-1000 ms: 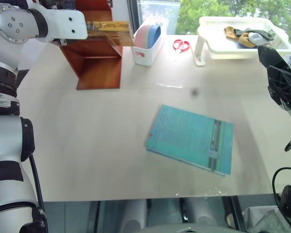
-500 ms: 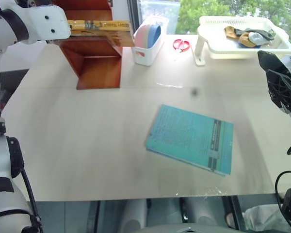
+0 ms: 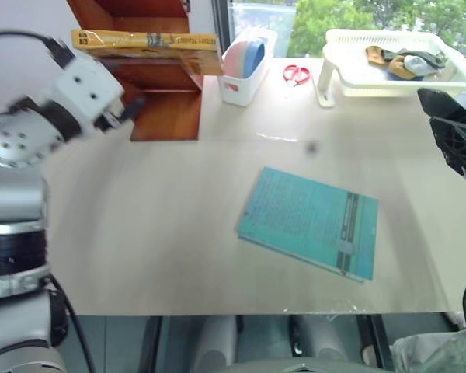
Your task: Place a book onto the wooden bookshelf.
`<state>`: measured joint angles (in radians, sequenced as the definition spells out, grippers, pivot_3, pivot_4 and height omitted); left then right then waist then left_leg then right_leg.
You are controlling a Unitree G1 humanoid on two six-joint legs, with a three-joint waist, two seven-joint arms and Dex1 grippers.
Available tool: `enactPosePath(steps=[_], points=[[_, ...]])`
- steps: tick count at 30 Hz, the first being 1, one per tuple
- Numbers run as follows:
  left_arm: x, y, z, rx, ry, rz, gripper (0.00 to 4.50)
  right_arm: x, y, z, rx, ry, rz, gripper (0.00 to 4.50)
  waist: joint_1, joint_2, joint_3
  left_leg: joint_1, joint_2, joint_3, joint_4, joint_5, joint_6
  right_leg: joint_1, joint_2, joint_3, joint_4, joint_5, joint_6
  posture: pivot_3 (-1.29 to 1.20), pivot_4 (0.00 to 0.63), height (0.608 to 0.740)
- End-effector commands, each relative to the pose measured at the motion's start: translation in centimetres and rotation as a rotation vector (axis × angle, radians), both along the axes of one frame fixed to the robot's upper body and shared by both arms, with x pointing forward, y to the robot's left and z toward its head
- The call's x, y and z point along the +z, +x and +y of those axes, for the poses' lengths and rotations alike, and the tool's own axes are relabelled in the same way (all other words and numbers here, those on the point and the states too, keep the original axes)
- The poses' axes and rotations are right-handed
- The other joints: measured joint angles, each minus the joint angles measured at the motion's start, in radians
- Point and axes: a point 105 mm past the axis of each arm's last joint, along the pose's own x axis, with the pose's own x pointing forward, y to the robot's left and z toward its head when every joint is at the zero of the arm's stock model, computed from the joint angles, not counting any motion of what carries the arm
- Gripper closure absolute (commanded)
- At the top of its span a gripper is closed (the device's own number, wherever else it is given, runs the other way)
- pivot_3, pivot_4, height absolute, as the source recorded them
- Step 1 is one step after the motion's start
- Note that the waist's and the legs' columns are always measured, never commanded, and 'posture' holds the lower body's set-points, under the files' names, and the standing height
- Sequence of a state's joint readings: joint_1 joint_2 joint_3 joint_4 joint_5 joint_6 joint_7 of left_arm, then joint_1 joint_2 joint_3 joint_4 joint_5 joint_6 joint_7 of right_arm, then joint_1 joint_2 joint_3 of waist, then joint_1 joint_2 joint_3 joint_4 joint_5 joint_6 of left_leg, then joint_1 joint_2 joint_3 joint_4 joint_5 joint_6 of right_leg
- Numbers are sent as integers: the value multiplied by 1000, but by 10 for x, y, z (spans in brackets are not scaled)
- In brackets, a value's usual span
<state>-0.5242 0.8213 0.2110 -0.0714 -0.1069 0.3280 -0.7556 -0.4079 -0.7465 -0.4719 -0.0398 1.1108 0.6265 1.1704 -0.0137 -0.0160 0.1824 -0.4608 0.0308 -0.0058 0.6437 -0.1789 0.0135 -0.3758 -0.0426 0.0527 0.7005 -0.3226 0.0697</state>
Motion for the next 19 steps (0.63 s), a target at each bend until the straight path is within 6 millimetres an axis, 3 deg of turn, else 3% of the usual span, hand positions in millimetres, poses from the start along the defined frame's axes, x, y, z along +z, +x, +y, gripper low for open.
enactPosePath(steps=[1,3,7,9,14,19], points=[[-48,-25,-25,-124,-87,219,1327,-30,-12,-8,-54,-160,51,0,0,-1,0,-1,0,-1,0,0,0,0,0,0,0,0,0,0,150,740],[-72,-35,-28,-127,-54,296,1327,-46,-15,-13,-75,-201,95,0,-2,-1,0,-1,1,0,0,0,0,1,0,0,-3,0,0,0,150,740],[-117,-56,-40,-91,-341,463,1327,-102,-19,-39,-212,-362,223,0,0,1,-2,0,1,-1,0,0,0,0,1,0,-1,0,0,0,150,740],[-131,-70,-49,-103,-424,509,1327,-125,-21,-50,-265,-466,248,0,-1,0,-2,13,1,0,0,-1,1,16,1,0,-6,0,0,0,150,740],[-144,-97,-63,-149,-502,549,1327,-156,-27,-70,-332,-607,249,0,-1,1,-2,17,5,1,0,0,-1,18,3,2,-5,0,-1,0,150,740],[-141,-104,-64,-146,-534,530,1327,-168,-32,-77,-333,-674,246,0,-1,1,-2,33,6,5,-5,0,-1,31,3,5,-7,-2,-5,0,150,740]])
